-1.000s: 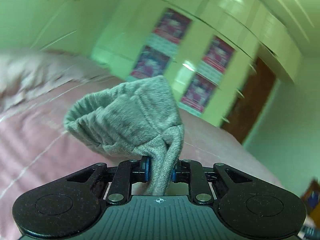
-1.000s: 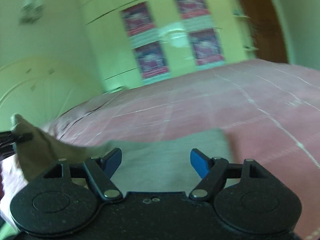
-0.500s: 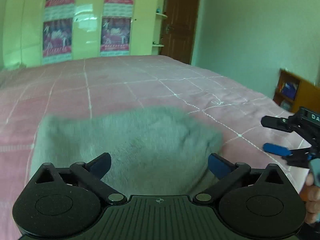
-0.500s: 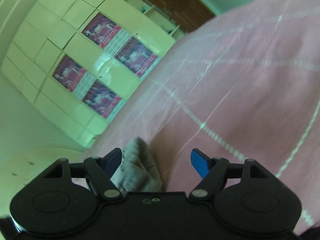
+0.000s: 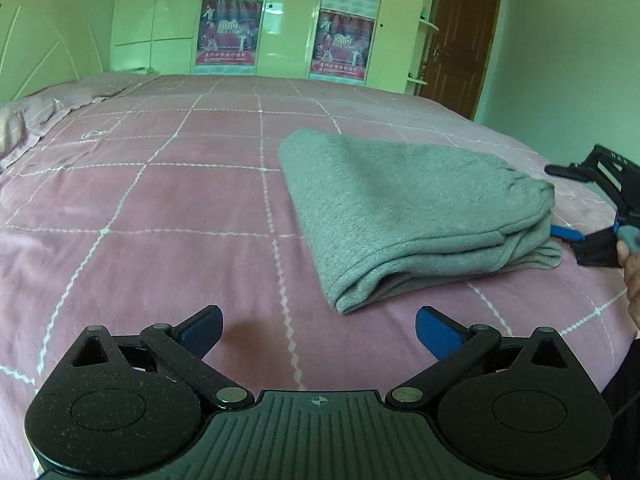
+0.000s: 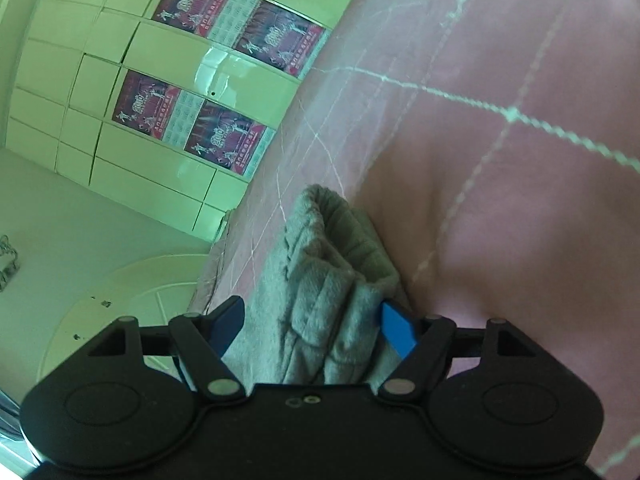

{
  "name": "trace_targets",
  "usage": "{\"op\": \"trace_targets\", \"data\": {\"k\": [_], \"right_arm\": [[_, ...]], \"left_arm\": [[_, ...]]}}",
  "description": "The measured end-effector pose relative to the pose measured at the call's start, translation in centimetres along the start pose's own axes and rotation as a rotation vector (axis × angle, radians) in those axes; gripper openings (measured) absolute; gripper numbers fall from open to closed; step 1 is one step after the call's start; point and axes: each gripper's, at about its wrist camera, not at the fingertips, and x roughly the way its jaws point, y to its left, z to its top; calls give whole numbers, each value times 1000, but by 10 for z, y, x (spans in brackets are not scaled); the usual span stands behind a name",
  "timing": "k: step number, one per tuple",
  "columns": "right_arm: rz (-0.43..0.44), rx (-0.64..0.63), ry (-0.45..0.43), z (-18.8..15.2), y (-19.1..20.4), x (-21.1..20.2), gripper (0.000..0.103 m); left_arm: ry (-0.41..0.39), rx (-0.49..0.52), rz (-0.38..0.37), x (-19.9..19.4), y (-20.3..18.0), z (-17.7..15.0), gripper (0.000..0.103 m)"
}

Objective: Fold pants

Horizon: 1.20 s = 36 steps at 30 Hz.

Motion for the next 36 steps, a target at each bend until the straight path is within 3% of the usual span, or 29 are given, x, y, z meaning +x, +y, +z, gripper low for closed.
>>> {"op": "trace_targets", "data": {"k": [4, 5, 6, 7, 9, 11, 16, 18, 20, 21, 22, 23, 29, 32, 33, 34, 35, 36], "right_arm": [[-78, -45, 61, -9, 8, 20, 66], [-107, -70, 71, -11, 13, 23, 48], [-142, -113, 71, -13, 22, 23, 37], [-138, -163, 59, -16, 34, 19, 35], [-102, -271, 48, -21, 63, 13, 33], [-73, -361, 50, -24, 94, 9, 32], [138, -390, -23, -22, 143, -19, 30], [105, -386, -65, -25, 126, -28, 30], [8, -259, -50, -28, 74, -16, 30], [-98, -134, 29, -30, 34, 2, 29], [-149, -21, 112, -36, 2, 13, 27], [-76, 26, 68, -39, -13, 7, 28], [-86, -55, 81, -31, 5, 4, 31], [-5, -123, 20, -30, 27, -12, 30], [20, -144, -1, -31, 31, -16, 30], [0, -172, -8, -32, 31, -15, 30], [-77, -171, 21, -30, 20, -5, 30], [-125, -121, 62, -30, 6, 3, 29]], "left_arm": [[-6, 11, 1, 20, -3, 9, 102], [-11, 18, 7, 28, -7, 13, 102], [-10, 32, 36, 36, -11, 16, 102], [-2, 42, 86, 43, -13, 18, 102], [-6, 17, 167, 45, -5, 19, 102], [-14, -34, 174, 44, 7, 18, 103], [-142, -191, 209, 29, 24, 10, 103], [-166, -194, 206, 28, 23, 10, 103], [-160, -200, 211, 32, 23, 9, 103], [-154, -211, 211, 35, 24, 7, 103], [-127, -221, 215, 42, 26, 3, 103], [-101, -222, 212, 47, 26, 0, 103], [-110, -204, 216, 45, 25, -3, 103], [-170, -205, 209, 36, 21, -4, 103], [-156, -192, 217, 39, 20, -4, 103], [-117, -186, 215, 46, 21, -5, 103], [-104, -170, 217, 49, 20, -7, 103], [-102, -138, 225, 49, 16, -8, 103]]}}
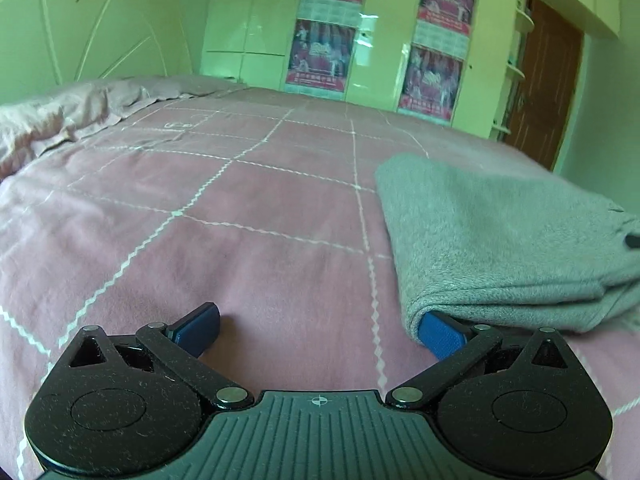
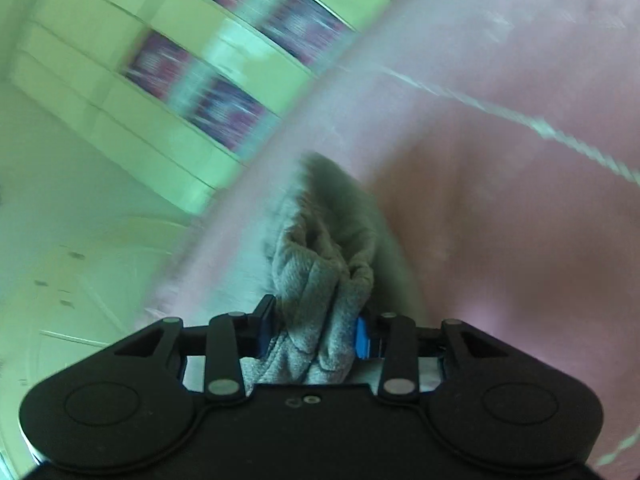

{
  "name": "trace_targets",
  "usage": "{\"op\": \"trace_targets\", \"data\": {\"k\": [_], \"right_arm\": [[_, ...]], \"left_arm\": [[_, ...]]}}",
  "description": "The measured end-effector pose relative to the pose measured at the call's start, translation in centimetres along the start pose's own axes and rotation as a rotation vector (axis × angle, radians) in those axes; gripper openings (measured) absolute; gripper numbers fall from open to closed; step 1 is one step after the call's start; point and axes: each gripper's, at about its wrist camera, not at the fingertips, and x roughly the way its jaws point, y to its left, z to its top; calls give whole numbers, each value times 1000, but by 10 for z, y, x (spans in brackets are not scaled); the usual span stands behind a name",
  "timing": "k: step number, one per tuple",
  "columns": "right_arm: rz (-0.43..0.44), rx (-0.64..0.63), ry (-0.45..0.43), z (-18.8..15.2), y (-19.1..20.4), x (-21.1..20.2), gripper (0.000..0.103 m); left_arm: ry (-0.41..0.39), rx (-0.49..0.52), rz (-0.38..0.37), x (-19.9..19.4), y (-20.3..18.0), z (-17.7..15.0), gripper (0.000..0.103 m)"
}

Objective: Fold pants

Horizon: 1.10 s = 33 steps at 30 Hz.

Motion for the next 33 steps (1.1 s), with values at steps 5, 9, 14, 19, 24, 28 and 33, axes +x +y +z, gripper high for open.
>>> {"op": "trace_targets", "data": {"k": [5, 9, 14, 19, 24, 28, 33], "right_arm": [[66, 6, -12, 0, -8, -20, 45], [12, -144, -132, 1, 12, -52, 48], [106, -247, -224, 11, 49, -53, 50], [105, -304, -81, 7, 63, -5, 53], [37, -239, 1, 12, 42, 2, 39], [67, -331, -82, 13, 62, -25, 55], [105, -378, -62, 16, 82, -20, 62]], "left_arm": [[3, 17, -26, -16, 5, 6, 103], [-72, -90, 4, -36, 27, 17, 103], [-109, -142, -91, -10, 14, 64, 103], [25, 3, -8, 56, -39, 87, 103], [155, -1, -5, 91, -35, 72, 103], [142, 3, 20, 79, -34, 79, 103], [133, 12, 10, 76, -34, 86, 103]]}}
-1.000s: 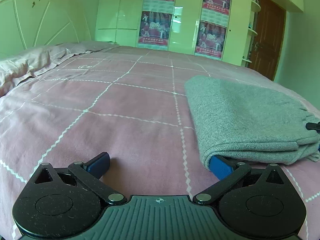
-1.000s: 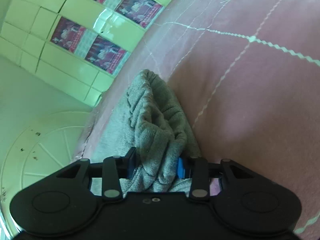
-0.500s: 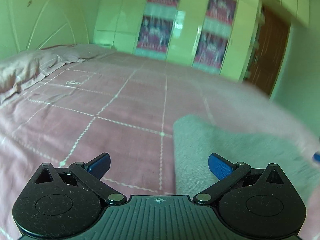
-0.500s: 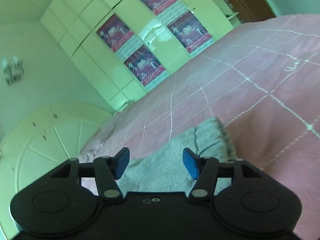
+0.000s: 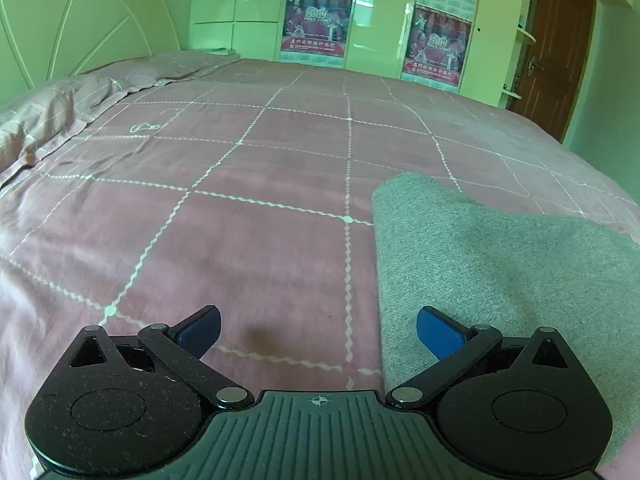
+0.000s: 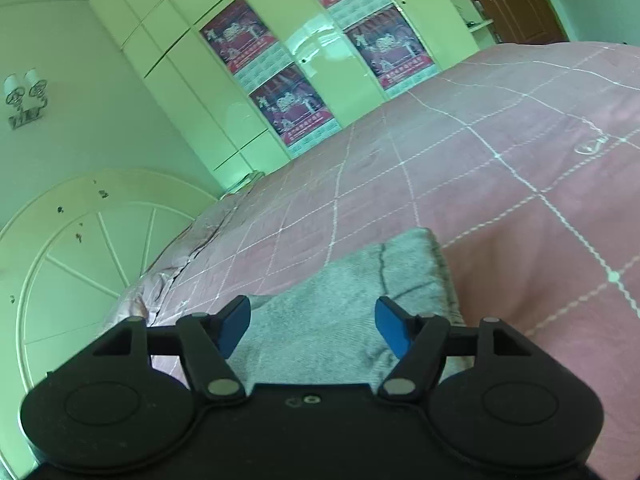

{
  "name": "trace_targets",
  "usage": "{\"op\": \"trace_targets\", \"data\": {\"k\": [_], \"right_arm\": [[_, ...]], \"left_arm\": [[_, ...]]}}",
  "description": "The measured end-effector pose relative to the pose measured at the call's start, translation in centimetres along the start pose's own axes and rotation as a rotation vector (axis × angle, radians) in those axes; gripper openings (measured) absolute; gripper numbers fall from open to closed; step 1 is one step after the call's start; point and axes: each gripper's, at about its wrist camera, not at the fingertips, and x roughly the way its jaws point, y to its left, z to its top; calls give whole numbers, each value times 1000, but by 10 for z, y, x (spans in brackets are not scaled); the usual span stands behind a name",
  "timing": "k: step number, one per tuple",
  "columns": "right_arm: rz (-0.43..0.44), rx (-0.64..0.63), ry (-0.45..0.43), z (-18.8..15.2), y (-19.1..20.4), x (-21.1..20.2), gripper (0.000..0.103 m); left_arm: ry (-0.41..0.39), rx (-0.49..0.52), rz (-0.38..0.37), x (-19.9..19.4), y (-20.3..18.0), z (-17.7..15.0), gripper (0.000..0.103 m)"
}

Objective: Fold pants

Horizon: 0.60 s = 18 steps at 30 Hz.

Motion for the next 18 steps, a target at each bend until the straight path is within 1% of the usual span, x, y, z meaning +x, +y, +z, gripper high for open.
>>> {"op": "trace_targets", "data": {"k": [4, 7, 10, 12, 13, 14, 15, 16, 17, 18], "right_arm": [[21, 32, 29, 9, 5, 22, 62], [19, 81, 66, 18, 8, 50, 62], [63, 149, 87, 27, 9, 79, 62], [93, 198, 134, 27, 5, 103, 62], [89, 230, 167, 25, 0, 117, 61], [31, 251, 205, 21, -6, 129, 57], [-33, 255, 240, 16, -13, 139, 42], [-69, 242, 244, 13, -18, 142, 35], [-67, 229, 238, 12, -19, 141, 33], [-48, 222, 241, 12, -18, 137, 33]], "left_arm": [[-15, 16, -14, 2, -4, 13, 103], [-26, 27, -22, 11, -10, 33, 103], [-28, 42, -34, 27, -19, 54, 103], [-21, 65, -42, 40, -29, 64, 103], [-8, 83, -41, 48, -34, 67, 103], [8, 103, -29, 58, -38, 69, 103], [33, 120, -5, 69, -41, 68, 103], [67, 124, 16, 82, -40, 66, 103], [101, 112, 24, 93, -35, 62, 103], [106, 77, -1, 99, -26, 58, 103]]}}
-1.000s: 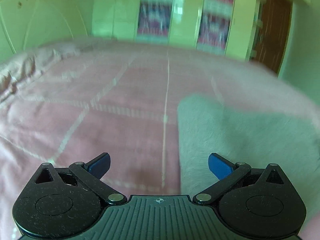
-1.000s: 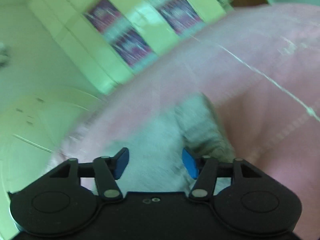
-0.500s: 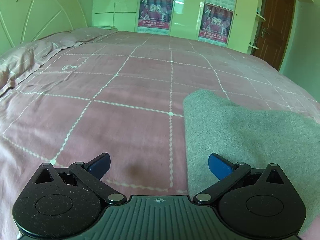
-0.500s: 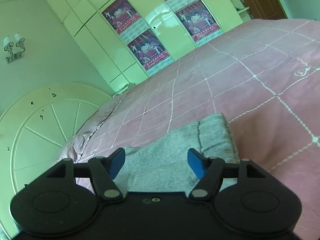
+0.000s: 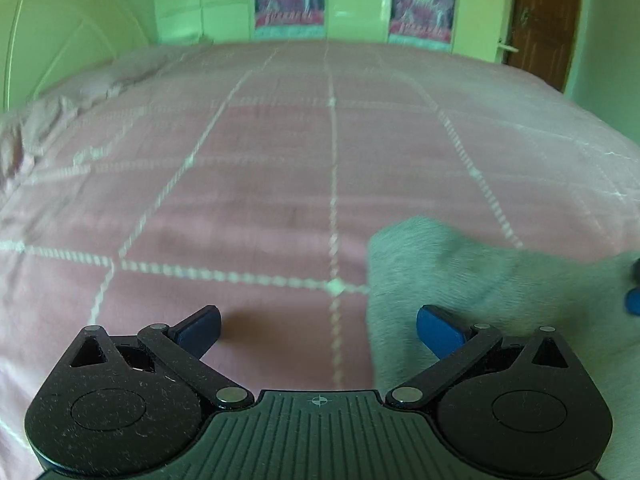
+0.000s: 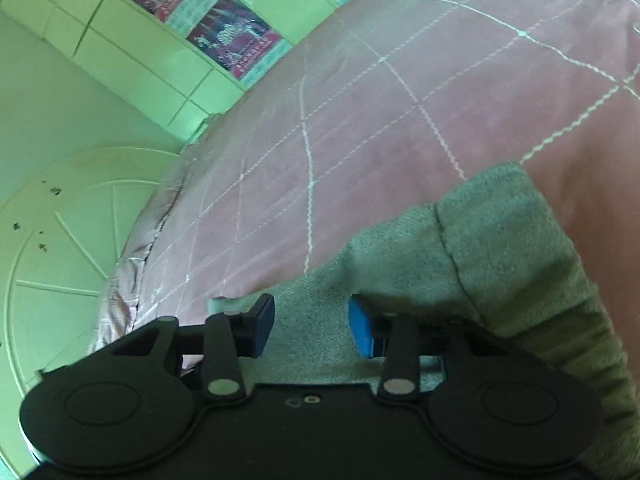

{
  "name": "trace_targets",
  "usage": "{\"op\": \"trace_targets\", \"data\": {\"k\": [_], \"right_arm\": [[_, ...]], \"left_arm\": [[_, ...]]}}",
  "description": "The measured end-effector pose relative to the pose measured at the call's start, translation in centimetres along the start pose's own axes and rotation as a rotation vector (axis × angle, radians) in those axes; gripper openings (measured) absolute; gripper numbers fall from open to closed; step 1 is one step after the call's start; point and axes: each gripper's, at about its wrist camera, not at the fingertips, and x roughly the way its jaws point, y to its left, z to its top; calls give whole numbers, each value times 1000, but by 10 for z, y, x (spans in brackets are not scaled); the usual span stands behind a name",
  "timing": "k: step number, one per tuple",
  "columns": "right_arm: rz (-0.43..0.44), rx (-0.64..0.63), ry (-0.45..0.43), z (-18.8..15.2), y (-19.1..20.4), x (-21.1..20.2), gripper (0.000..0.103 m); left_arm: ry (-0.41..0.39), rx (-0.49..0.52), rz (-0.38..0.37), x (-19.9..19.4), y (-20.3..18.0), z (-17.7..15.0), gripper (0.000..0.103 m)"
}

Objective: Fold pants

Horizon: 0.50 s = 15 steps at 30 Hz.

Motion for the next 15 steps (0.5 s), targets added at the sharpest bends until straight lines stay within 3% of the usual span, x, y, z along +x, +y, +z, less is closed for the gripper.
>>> {"op": "trace_targets", "data": {"k": [2, 3, 4, 5, 6, 10, 12, 15], "right_arm": [[48, -4, -7, 0, 1, -18, 35], [80, -12, -49, 0, 1, -33, 48], [99, -33, -111, 0, -1, -54, 52], [93, -49, -150, 0, -5, -71, 66], [81, -52, -176, 0, -12, -88, 72], [61, -19, -171, -2, -59, -132, 73], [40, 27, -129, -6, -84, -140, 73], [78, 112, -47, -17, -112, -138, 74]], "left_arm": [[-15, -47, -23, -6, 13, -4, 103], [-24, -49, -12, -13, 17, -7, 103], [-32, -62, -15, -21, 23, -10, 103], [-46, -84, -47, -31, 31, -17, 103], [-53, -112, -91, -40, 39, -24, 103], [-10, -229, -310, -58, 63, -50, 103], [7, -258, -404, -60, 65, -58, 103], [72, -302, -530, -51, 60, -64, 103]]}}
